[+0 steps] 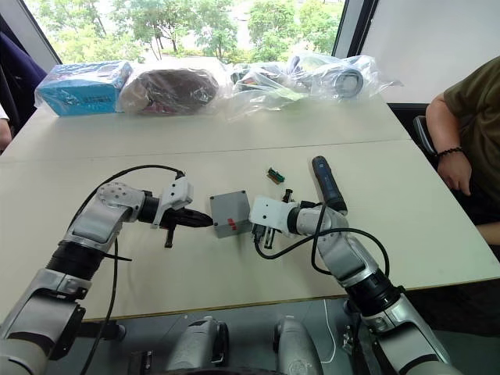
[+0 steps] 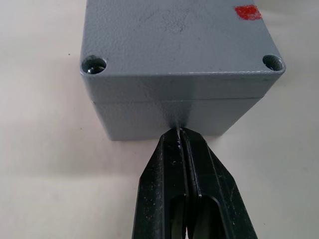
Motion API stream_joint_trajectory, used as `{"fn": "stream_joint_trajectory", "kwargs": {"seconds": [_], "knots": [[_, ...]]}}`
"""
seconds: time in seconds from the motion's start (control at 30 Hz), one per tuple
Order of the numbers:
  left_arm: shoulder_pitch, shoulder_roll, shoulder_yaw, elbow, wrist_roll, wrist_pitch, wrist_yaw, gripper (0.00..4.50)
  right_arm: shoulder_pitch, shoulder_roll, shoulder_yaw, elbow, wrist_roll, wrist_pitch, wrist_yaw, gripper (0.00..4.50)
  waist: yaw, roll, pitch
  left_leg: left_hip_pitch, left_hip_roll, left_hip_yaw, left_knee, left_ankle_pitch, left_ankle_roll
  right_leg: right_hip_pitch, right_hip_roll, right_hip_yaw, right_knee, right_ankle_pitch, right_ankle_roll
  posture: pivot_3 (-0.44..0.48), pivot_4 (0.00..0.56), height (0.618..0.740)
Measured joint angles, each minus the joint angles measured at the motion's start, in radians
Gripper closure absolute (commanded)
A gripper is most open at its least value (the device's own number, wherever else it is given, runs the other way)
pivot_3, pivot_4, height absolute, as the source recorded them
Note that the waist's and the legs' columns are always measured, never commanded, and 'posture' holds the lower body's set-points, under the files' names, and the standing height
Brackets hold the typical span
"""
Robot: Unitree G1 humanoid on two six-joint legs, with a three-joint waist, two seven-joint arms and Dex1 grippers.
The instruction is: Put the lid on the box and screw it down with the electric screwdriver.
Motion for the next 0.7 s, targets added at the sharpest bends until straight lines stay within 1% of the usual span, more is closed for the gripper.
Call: {"fn": "stream_joint_trajectory", "kwargs": {"seconds": [0.2, 0.27, 0.33, 0.43, 0.47, 0.5, 0.53, 0.57, 0.6, 0.67, 0.7], "knots": [[0.034, 0.028, 0.0, -0.047, -0.012, -0.006, -0.001, 4.5, 0.003, -0.032, 0.02, -0.004, -0.017, -0.037, 0.017, 4.47, -0.001, 0.0, 0.001, 0.0, 0.0, 0.0, 0.0, 0.0, 0.0, 0.0, 0.0, 0.0, 0.0, 0.0, 0.0, 0.0, 0.15, 0.74], [0.056, 0.067, 0.003, -0.086, -0.022, -0.008, -0.013, 4.5, 0.014, -0.074, 0.018, -0.018, -0.027, -0.056, 0.022, 4.47, 0.0, 0.001, 0.002, 0.0, 0.0, 0.0, 0.0, 0.0, 0.0, 0.0, 0.0, 0.0, 0.0, 0.0, 0.0, 0.0, 0.15, 0.74], [0.09, 0.113, 0.018, -0.132, -0.04, -0.001, -0.026, 4.5, 0.049, -0.101, -0.023, -0.056, -0.01, -0.042, 0.031, 4.47, 0.0, 0.001, 0.002, 0.0, 0.001, 0.0, -0.001, 0.0, 0.0, -0.001, 0.0, 0.0, 0.0, 0.0, 0.0, 0.0, 0.15, 0.74], [0.122, 0.165, 0.057, -0.205, -0.087, 0.03, -0.036, 4.5, 0.099, -0.124, -0.103, -0.145, 0.055, 0.021, 0.051, 3.68, 0.003, 0.001, 0.005, 0.0, 0.001, 0.0, -0.001, 0.0, 0.0, -0.001, -0.001, 0.0, 0.0, 0.0, -0.001, 0.0, 0.15, 0.74], [0.129, 0.174, 0.071, -0.223, -0.101, 0.039, -0.038, 4.5, 0.108, -0.131, -0.12, -0.167, 0.067, 0.034, 0.055, 3.31, 0.003, 0.001, 0.006, 0.0, 0.001, 0.0, -0.001, 0.0, 0.0, -0.001, -0.002, 0.0, 0.0, 0.0, -0.001, 0.0, 0.15, 0.74], [0.137, 0.187, 0.095, -0.254, -0.129, 0.06, -0.039, 4.5, 0.125, -0.138, -0.156, -0.204, 0.095, 0.068, 0.062, 2.84, 0.003, 0.001, 0.006, 0.0, 0.001, 0.0, -0.001, 0.0, 0.0, -0.001, -0.002, 0.0, 0.0, 0.0, -0.001, 0.0, 0.15, 0.74], [0.139, 0.194, 0.126, -0.293, -0.165, 0.092, -0.035, 4.5, 0.143, -0.141, -0.202, -0.253, 0.135, 0.122, 0.071, 2.52, 0.004, 0.001, 0.006, 0.0, 0.001, 0.0, -0.001, 0.0, 0.0, 0.0, -0.003, 0.0, 0.0, 0.0, -0.001, 0.0, 0.15, 0.74], [0.138, 0.198, 0.147, -0.326, -0.195, 0.122, -0.029, 4.5, 0.154, -0.141, -0.236, -0.29, 0.17, 0.167, 0.074, 2.05, 0.004, 0.001, 0.006, 0.0, 0.001, 0.0, -0.001, 0.0, 0.0, 0.0, -0.003, 0.0, 0.0, 0.0, 0.0, 0.0, 0.15, 0.74], [0.136, 0.2, 0.161, -0.345, -0.216, 0.139, -0.027, 4.5, 0.159, -0.139, -0.255, -0.31, 0.191, 0.195, 0.074, 1.69, 0.004, 0.001, 0.006, 0.0, 0.001, 0.0, -0.001, 0.0, 0.0, 0.0, -0.003, 0.0, 0.0, 0.0, 0.0, 0.0, 0.15, 0.74], [0.114, 0.203, 0.196, -0.405, -0.285, 0.208, -0.009, 4.5, 0.166, -0.121, -0.332, -0.366, 0.266, 0.319, 0.061, 0.91, 0.004, 0.001, 0.006, 0.0, 0.001, 0.0, -0.001, 0.0, 0.0, 0.0, -0.002, 0.0, 0.0, 0.0, 0.0, 0.0, 0.15, 0.74], [0.101, 0.203, 0.204, -0.42, -0.302, 0.224, -0.003, 4.5, 0.165, -0.112, -0.356, -0.376, 0.286, 0.354, 0.049, 0.63, 0.004, 0.001, 0.006, 0.0, 0.001, -0.001, -0.001, 0.0, 0.0, 0.0, -0.002, 0.0, 0.0, 0.0, 0.0, 0.0, 0.15, 0.74]]}}
